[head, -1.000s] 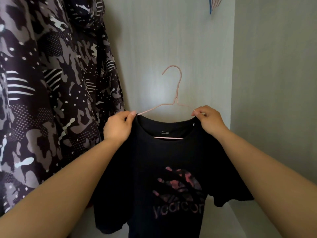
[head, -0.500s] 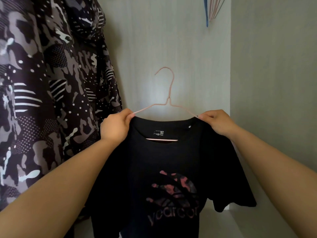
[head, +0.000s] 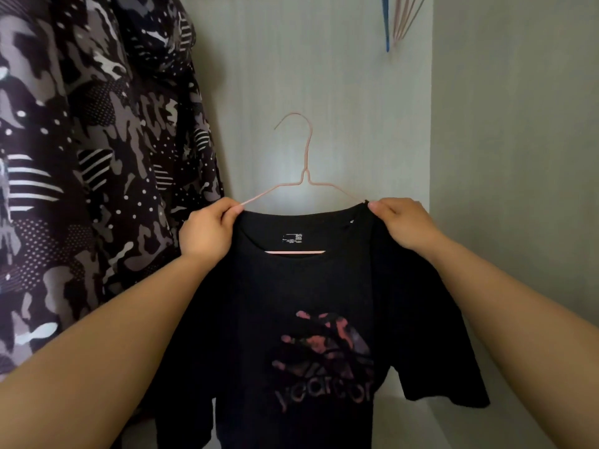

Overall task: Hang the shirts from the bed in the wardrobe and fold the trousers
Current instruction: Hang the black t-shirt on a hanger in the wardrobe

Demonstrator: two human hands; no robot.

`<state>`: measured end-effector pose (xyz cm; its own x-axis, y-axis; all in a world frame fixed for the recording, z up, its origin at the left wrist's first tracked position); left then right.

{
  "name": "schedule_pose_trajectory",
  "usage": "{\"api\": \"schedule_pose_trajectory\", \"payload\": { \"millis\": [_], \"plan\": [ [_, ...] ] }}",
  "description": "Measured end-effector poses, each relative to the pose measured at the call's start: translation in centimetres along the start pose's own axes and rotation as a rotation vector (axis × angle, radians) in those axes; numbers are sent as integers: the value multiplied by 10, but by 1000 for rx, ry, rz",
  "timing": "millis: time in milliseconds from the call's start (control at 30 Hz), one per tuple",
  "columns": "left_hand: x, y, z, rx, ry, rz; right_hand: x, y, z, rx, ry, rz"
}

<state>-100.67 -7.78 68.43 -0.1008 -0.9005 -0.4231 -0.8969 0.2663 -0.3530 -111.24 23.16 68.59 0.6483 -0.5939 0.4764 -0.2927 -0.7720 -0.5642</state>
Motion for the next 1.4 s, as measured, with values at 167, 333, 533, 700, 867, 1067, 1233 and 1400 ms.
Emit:
{"api": "schedule_pose_trajectory", "payload": {
  "millis": [167,333,533,700,867,1067,1233,1400],
  "plan": [
    [3,-4,1,-3,2,71,-1,-2,3,31,20,-96],
    [16,-6,-10,28,-61,204,-6,-4,10,245,126,-243],
    [10,-3,-24,13,-88,131,13,-22,-2,205,233,-485],
    [-34,2,-35,166,-76,42,26,-49,-10,-14,334,-465],
    [-84,0,-37,203,-2,153,61,-55,-16,-84,332,-516],
    [-141,-3,-39,218,73,415,95,-51,-16,-80,298,-436],
    [-150,9,-45,261,-50,447,109,-41,-10,-105,276,-388],
    [-134,14,-44,182,-189,539,106,-33,-5,-116,259,-339]
  ]
}}
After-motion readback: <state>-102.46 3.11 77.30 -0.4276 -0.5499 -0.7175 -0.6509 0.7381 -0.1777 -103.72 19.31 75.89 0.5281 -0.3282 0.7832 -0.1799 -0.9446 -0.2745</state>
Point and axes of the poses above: each hand's wrist, its own z-axis away from the middle knuckle, its own y-axis out of the palm, x = y × z, the point moved 8 cm from there along -z, towards the middle knuckle
